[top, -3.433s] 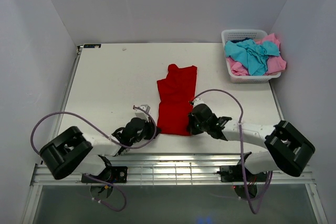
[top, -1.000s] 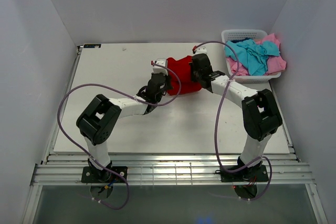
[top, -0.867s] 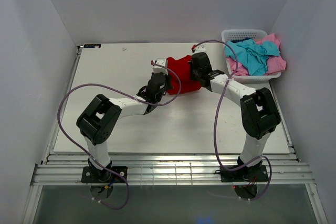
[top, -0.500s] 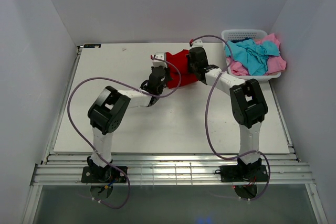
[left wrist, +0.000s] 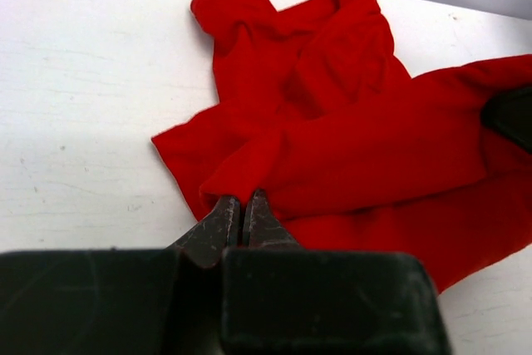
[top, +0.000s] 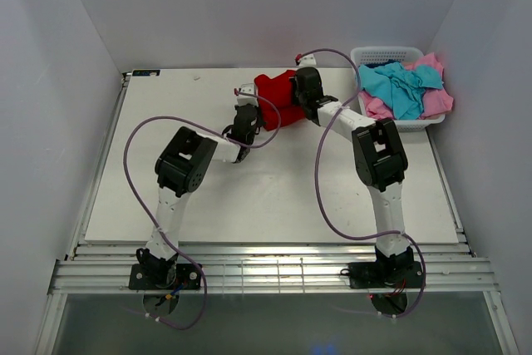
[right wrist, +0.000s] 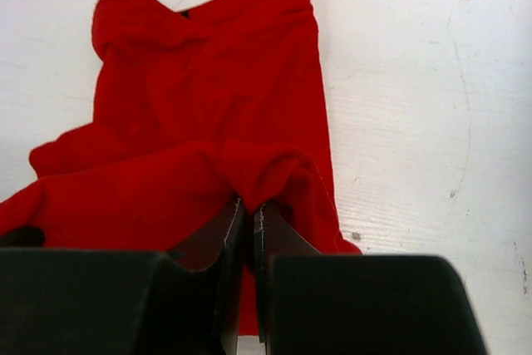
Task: Fold and stack the t-shirts
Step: Fold the tshirt
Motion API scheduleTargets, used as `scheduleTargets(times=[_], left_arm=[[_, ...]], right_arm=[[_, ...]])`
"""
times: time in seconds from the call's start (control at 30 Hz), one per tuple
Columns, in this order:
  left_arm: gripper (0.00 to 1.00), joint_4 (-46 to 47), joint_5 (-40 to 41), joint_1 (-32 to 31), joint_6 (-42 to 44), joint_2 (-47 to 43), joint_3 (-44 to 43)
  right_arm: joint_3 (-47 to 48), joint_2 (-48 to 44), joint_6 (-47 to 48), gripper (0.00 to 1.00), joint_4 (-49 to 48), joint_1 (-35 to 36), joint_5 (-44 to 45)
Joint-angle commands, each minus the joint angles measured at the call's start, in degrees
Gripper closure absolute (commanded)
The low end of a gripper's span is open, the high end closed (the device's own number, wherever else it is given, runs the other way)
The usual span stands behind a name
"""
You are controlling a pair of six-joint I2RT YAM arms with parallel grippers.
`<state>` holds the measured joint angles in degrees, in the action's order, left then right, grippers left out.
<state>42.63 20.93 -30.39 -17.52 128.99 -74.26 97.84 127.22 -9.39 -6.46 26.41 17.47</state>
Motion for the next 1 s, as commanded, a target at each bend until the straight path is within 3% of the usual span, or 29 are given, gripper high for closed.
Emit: scheduleTargets(times=[0.0, 0.2, 0.47, 0.73, 0.97], left_arm=[[1.0, 2.63, -1.94, -0.02, -0.76, -3.31, 2.1], [1.0, 3.16, -3.87, -0.11, -0.67, -6.19, 3.85], [1.0, 3.77, -5.63, -2.3, -6.29, -20.6, 23.16], [1.0, -0.18, -8.45, -9.41, -10.16, -32.21, 36.1], [1.0, -1.85, -5.72, -16.89, -14.56, -40.04, 46.65]], right_arm=[[-3.08, -3.38, 0.34, 0.92, -3.81, -0.4, -0.34], [-5.36, -4.69, 0.16, 0.92, -0.75, -0.14, -0.95], [-22.6, -17.87, -1.86, 0.92, 1.96, 2.15, 0.19], [-35.25, -29.3, -5.55, 0.92, 9.09, 6.36, 1.07], [-44.22, -37.74, -11.34, 0.92, 16.21, 14.01, 8.8]])
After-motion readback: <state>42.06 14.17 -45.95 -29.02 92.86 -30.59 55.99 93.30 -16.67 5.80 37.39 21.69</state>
